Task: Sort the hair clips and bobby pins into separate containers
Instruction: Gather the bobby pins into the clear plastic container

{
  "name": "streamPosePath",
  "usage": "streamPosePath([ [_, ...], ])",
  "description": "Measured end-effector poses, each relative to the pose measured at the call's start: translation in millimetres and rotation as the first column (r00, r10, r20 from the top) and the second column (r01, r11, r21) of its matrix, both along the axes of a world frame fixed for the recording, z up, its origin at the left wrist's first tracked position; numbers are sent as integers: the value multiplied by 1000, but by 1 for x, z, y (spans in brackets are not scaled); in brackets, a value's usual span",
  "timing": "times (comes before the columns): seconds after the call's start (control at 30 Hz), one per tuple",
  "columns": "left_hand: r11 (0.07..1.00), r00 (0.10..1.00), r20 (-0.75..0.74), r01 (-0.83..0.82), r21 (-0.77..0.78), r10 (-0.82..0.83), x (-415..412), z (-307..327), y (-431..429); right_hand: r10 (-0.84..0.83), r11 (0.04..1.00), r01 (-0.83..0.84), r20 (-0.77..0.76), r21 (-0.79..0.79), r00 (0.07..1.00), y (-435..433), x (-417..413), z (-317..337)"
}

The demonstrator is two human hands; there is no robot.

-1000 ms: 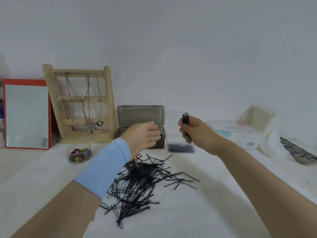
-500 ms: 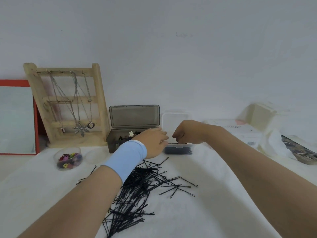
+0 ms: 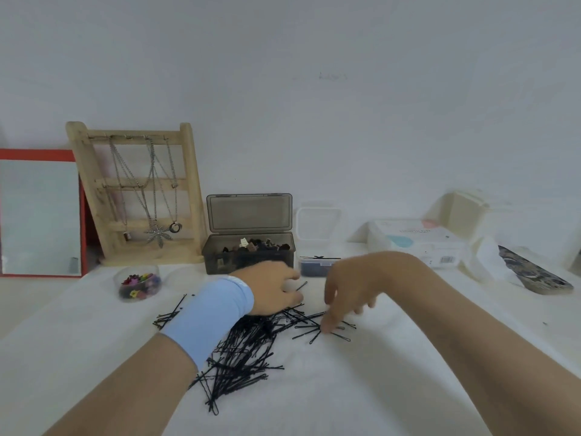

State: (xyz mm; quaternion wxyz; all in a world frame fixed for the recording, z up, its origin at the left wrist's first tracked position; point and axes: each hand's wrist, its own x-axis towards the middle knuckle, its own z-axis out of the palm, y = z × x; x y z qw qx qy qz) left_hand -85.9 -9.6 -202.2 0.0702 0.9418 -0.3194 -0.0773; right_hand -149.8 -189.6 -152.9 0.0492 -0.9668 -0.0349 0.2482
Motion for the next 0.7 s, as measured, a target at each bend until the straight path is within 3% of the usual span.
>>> streamPosePath([
  [0.1, 998, 999, -45, 23, 53, -21, -7, -16, 3, 13, 990, -12, 8, -138, 1000, 6, -3, -15],
  [0.3, 997, 991, -122, 54, -61, -61, -26, -11, 8, 76, 995, -75, -11, 66, 997, 13, 5, -24],
  [0.47, 989, 996, -41, 68, -128, -74, -27, -23, 7, 54, 955, -79, 91, 287, 994, 19, 16, -18],
  [0.63, 954, 991, -116, 34, -299, -71, -16, -26, 21, -3, 944, -46, 147, 328, 989, 11, 24, -26],
  [0.7, 954, 994, -90, 28, -297, -58, -14, -27, 23, -8, 940, -48, 162, 338, 987, 11, 23, -26],
])
